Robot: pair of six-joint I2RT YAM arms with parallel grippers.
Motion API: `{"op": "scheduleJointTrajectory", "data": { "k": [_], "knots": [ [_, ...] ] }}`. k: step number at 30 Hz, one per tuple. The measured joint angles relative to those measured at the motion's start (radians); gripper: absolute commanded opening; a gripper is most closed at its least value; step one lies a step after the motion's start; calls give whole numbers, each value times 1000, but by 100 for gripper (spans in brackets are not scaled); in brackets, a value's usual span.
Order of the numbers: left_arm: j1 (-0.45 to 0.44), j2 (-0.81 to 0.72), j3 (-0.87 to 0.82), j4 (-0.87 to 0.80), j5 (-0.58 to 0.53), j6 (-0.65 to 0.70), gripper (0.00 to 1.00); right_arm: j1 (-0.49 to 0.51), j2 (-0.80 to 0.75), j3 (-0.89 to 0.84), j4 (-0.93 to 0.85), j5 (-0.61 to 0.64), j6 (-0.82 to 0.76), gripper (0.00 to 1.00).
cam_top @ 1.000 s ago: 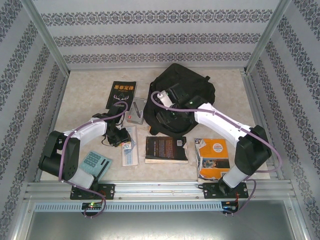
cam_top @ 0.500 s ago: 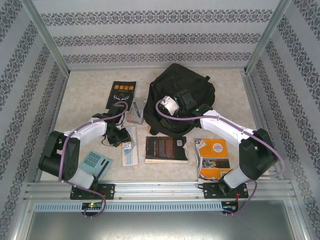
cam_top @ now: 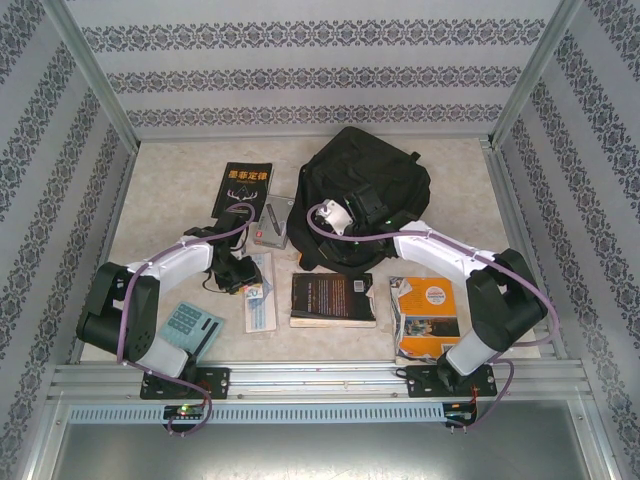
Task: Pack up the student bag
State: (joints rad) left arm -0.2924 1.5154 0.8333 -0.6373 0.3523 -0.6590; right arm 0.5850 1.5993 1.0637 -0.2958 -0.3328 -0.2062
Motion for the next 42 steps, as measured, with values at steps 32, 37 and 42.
{"op": "scheduleJointTrajectory", "data": {
  "k": [32,37,42],
  "knots": [
    [7,-4,-5,21,14,0,29,22,139,88,17,40,-3,1],
    [7,-4,-5,22,14,0,28,21,113,87,21,63,17,0],
    [7,-16,-5,21,14,0,25,16,6,85,15,87,20,0]
  ]
}}
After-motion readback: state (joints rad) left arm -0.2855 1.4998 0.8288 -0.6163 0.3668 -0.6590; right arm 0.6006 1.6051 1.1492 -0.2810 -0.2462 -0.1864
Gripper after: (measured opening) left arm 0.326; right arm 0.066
